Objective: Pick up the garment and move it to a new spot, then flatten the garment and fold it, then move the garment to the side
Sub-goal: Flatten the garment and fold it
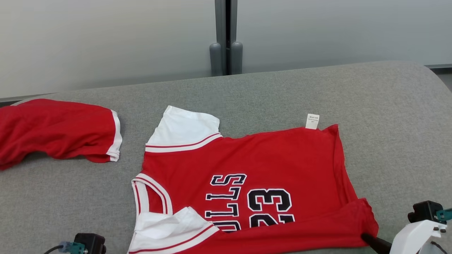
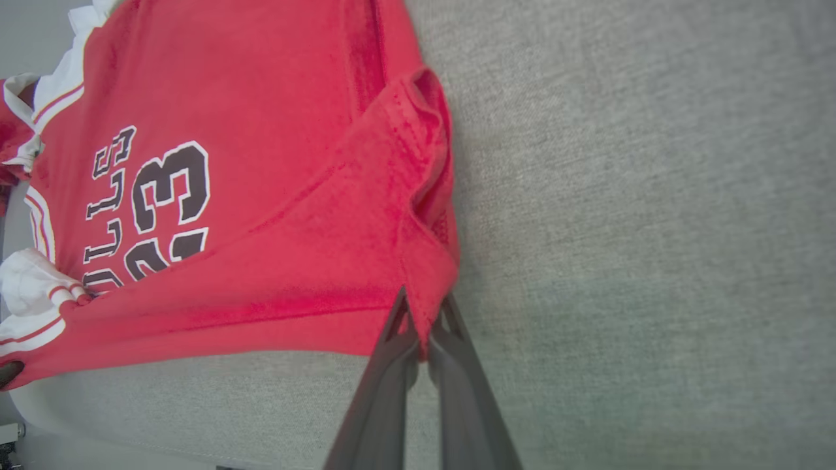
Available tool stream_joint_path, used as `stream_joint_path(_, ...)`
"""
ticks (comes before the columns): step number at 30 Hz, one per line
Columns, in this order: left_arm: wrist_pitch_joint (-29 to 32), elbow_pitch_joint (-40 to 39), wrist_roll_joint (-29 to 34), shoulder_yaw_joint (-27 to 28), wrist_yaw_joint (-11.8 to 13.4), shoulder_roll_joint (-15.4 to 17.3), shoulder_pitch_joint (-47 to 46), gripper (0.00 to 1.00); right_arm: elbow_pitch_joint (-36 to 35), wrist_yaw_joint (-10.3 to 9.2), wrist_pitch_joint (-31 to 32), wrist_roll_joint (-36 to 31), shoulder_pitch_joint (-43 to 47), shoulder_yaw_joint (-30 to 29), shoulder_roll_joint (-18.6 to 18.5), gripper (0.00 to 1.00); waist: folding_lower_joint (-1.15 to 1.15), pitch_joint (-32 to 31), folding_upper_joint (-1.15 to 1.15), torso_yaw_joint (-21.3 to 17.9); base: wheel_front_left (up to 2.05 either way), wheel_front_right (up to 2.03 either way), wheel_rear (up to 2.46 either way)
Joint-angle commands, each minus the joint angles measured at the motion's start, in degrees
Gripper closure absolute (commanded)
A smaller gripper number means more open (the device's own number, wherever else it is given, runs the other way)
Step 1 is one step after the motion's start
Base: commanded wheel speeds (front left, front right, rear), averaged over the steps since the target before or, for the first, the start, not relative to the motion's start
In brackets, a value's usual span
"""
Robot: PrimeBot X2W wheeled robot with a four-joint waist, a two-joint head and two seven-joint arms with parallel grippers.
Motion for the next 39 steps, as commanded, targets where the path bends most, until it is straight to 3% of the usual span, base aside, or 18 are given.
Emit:
stream_joint_path(1,0.11,-0.06,-0.18,0.06,0.45,0.46,0.65,1.0,-0.47,-0.12,0.27,-0.39,0.48,-0.49,-0.13,1.0,0.0,0.0,0.0,-0.01,0.0,0.0,0.0)
stream_joint_path(4,0.44,-1.4,-0.59,0.08,1.16,0.78,1.4,1.0,-3.03,-0.12,2.19,-2.13,2.21,-2.55,1.7,1.0,0.0,-0.14,0.0,-0.07,0.0,0.0,0.0)
stream_joint_path(5,0.45,-1.67,-0.88,0.2,1.27,0.78,1.64,1.0,-3.76,-0.12,2.64,-2.67,2.65,-3.35,2.29,0.93,0.0,-0.17,0.0,-0.11,0.0,0.0,0.0)
stream_joint_path(6,0.42,-1.87,-1.0,0.3,1.54,0.72,1.67,0.85,-4.39,-0.12,3.09,-3.21,2.88,-3.92,2.85,0.63,0.0,-0.2,0.0,-0.15,0.0,0.0,0.0)
stream_joint_path(7,0.79,-1.84,-1.14,0.3,1.75,0.75,1.77,0.15,-5.13,-0.12,3.62,-3.68,3.11,-4.46,3.37,0.26,0.0,-0.23,0.0,-0.19,0.0,0.0,0.0)
stream_joint_path(8,1.02,-1.81,-1.31,0.18,1.85,0.84,1.86,0.0,-5.7,-0.12,3.95,-4.27,3.3,-5.05,3.86,0.0,0.0,-0.28,0.0,-0.23,0.0,0.0,0.0)
stream_joint_path(17,-1.0,-3.04,0.44,2.28,2.46,2.36,-0.55,0.0,-11.3,-0.11,4.94,-6.38,2.43,-8.84,6.67,0.0,0.0,-0.06,0.0,-0.77,0.0,0.0,0.0)
stream_joint_path(24,-2.15,-4.31,5.23,4.96,0.44,4.42,-9.73,0.0,-13.53,-0.1,-0.83,-7.47,-4.3,-11.11,7.31,0.0,0.0,3.36,0.0,-0.94,0.0,0.0,0.0)
stream_joint_path(28,1.95,-2.73,7.62,4.69,-2.6,5.48,-18.46,0.0,-10.28,-0.07,-2.73,-8.13,-11.51,-11.3,7.61,0.0,0.0,7.71,0.0,-1.2,0.0,0.0,0.0)
stream_joint_path(31,5.81,0.3,8.07,4.39,-5.93,4.25,-25.98,0.0,-6.67,-0.07,-3.23,-8.37,-18.12,-11.17,7.16,0.0,0.0,10.6,0.0,-1.28,0.0,0.0,0.0)
stream_joint_path(33,9.21,4.39,8.0,3.88,-9.63,2.19,-33.23,0.0,-2.66,-0.07,-2.7,-8.91,-23.96,-10.26,6.23,0.0,0.0,13.44,0.0,-1.41,0.0,0.0,0.0)
stream_joint_path(39,14.26,14.64,7.92,2.72,-16.99,-2.35,-46.29,0.0,6.7,-0.06,-1.39,-8.65,-35.61,-6.11,4.55,0.0,0.0,19.23,0.0,-2.51,0.0,0.0,0.0)
